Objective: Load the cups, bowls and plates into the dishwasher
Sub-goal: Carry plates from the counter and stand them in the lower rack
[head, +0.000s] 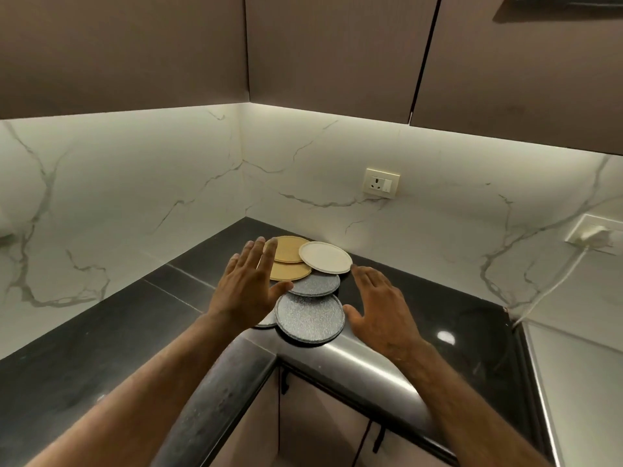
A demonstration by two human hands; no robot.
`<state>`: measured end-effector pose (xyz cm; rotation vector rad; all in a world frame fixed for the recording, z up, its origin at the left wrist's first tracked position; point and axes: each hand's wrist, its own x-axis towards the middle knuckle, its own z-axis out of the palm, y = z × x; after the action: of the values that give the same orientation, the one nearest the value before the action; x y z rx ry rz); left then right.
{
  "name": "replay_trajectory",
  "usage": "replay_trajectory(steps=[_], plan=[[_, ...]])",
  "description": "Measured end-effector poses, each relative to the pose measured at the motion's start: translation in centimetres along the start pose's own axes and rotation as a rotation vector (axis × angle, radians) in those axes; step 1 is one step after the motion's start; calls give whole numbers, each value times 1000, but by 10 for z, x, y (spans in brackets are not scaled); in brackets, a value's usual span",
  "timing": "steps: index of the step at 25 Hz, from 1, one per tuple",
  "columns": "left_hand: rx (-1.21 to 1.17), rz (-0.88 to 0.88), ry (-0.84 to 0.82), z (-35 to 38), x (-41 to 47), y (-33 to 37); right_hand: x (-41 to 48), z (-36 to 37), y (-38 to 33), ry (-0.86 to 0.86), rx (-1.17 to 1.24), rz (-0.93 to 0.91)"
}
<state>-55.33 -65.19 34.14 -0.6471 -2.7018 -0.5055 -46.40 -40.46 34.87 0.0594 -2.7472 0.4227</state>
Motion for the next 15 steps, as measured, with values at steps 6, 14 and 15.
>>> replay_trajectory(steps=[6,14,15], plan=[[19,-92,-124,79,51,-20,52,62,55,-121,69,18],[-133,-347,-261,207,186,-74,186,167,111,-248,146,130],[-184,-432,-243,222,206,-83,205,180,114,-259,168,169]])
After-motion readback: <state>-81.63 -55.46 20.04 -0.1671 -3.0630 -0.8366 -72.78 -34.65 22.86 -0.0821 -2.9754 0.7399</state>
